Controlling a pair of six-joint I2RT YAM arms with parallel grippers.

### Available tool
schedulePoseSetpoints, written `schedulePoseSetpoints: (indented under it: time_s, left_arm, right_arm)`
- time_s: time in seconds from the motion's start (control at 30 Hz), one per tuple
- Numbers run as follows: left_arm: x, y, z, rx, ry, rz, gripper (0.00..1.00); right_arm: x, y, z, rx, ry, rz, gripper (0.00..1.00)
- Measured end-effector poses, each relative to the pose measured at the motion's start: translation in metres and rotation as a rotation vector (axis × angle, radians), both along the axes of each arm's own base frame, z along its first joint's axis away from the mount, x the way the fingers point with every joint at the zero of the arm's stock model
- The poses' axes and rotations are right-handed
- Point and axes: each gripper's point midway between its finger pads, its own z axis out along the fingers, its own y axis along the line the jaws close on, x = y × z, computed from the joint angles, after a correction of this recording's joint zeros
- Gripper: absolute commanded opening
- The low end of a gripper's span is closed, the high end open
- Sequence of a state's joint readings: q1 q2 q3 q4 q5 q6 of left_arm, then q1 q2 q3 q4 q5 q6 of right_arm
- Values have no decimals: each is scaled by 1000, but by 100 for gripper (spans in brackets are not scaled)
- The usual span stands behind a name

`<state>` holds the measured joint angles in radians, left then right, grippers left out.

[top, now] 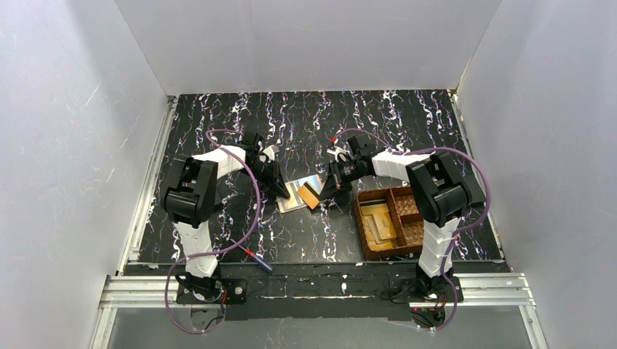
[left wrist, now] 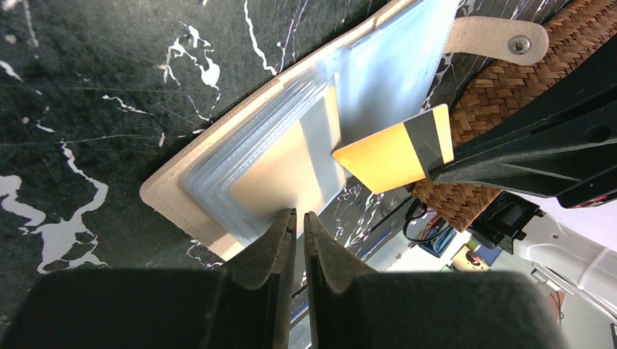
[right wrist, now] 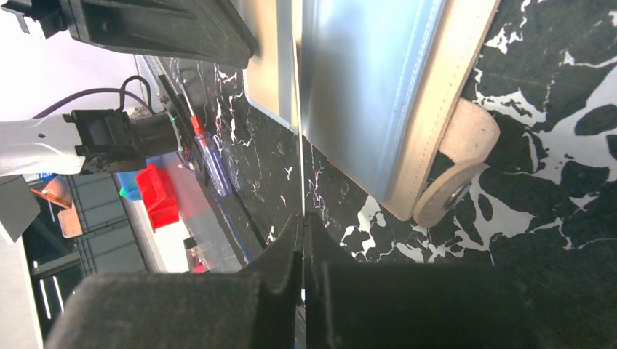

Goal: Put the credit cards into the card holder
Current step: Insert the credit card into the card holder.

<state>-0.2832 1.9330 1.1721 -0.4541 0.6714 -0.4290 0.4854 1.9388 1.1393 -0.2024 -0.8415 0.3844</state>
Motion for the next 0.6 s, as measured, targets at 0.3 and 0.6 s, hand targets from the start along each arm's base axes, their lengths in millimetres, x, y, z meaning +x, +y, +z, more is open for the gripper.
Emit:
schedulePoseSetpoints:
  time_s: [0.3,0.6]
  left_arm:
    - [0,0,0,-1,0,-1,8]
    - [0,0,0,-1,-1,-1,7]
  right_arm:
    - [-2,-3,-2,-14,-1,3,1]
    - [-3,-7,0,-17,0,-1,1]
